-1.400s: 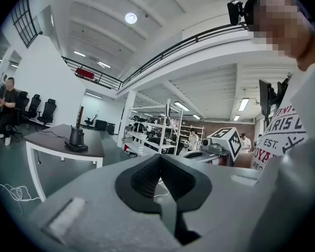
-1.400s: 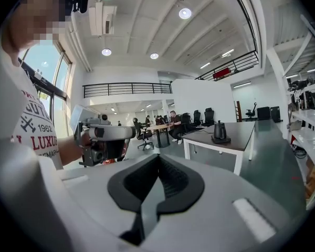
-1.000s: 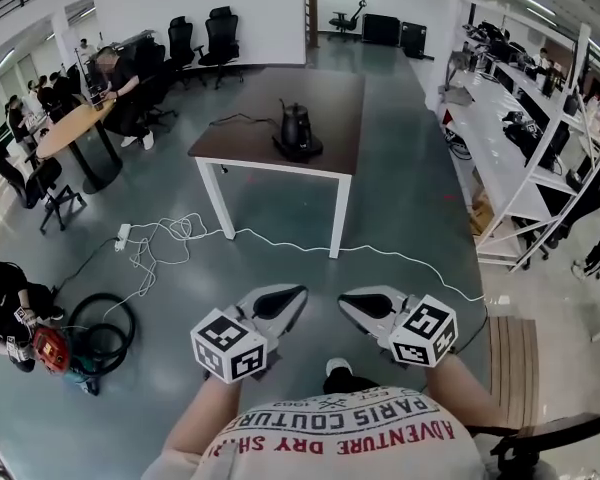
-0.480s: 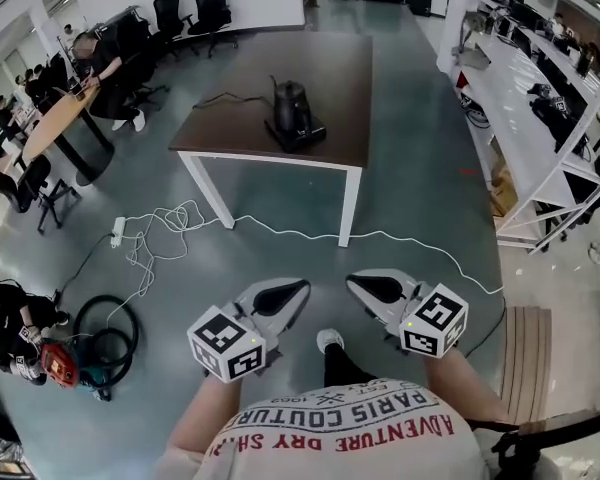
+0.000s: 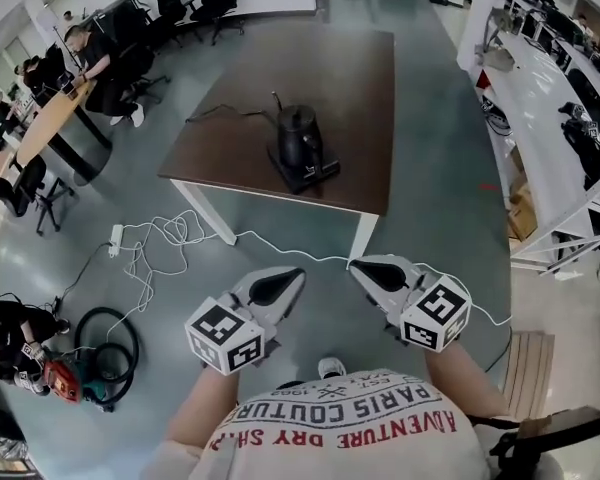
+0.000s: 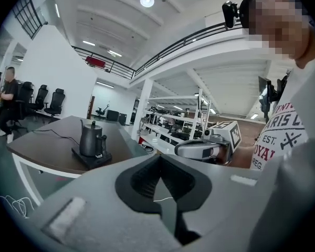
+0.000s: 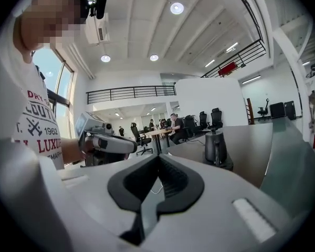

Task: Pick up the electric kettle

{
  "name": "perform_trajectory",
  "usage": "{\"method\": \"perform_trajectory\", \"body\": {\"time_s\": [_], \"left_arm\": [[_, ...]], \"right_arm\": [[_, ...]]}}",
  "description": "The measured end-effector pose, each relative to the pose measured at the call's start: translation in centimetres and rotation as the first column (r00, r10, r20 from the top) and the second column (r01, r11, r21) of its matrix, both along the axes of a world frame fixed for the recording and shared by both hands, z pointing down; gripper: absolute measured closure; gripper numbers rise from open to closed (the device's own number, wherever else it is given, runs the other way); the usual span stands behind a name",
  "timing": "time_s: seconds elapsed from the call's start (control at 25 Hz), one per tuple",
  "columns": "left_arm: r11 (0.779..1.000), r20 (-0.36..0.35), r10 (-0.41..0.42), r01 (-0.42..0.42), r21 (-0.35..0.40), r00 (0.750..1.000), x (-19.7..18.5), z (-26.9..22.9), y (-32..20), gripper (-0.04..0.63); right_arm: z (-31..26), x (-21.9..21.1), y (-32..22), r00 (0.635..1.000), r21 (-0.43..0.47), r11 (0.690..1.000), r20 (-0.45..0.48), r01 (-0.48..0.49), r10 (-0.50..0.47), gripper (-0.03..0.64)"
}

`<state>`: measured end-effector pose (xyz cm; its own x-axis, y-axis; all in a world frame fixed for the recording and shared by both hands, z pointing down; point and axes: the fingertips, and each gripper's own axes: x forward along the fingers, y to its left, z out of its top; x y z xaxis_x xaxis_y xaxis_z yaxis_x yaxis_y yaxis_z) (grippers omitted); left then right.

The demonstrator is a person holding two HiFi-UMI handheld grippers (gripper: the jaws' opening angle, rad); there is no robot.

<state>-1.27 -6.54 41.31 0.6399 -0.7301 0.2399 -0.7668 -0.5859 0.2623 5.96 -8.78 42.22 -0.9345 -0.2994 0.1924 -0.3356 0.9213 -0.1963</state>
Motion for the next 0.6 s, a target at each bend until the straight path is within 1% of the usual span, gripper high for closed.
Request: {"method": "perform_trajectory", "body": {"time_s": [0.28, 0.44, 0.6], "left_arm": [[0.999, -0.002, -0.045, 0.045, 0.005, 0.999, -3.7, -0.5, -4.2, 0.595], [1.000, -0.012, -0.030, 0.030, 0.009, 0.999, -5.5, 0.2, -6.9, 0.595], [1.000, -0.042, -0.009, 0.009, 0.003, 0.999, -7.9, 1.5, -11.4, 0.595]], "right_arm": [[-0.6, -1.2, -5.2, 0.999, 0.016, 0.999, -0.009, -0.048, 0.048, 0.612], [0.1, -2.0, -8.3, 0.995, 0.009, 0.995, -0.008, -0.097, 0.097, 0.611], [1.3, -3.7, -12.4, 0.989, 0.017, 0.990, -0.037, -0.143, 0.144, 0.611]]}}
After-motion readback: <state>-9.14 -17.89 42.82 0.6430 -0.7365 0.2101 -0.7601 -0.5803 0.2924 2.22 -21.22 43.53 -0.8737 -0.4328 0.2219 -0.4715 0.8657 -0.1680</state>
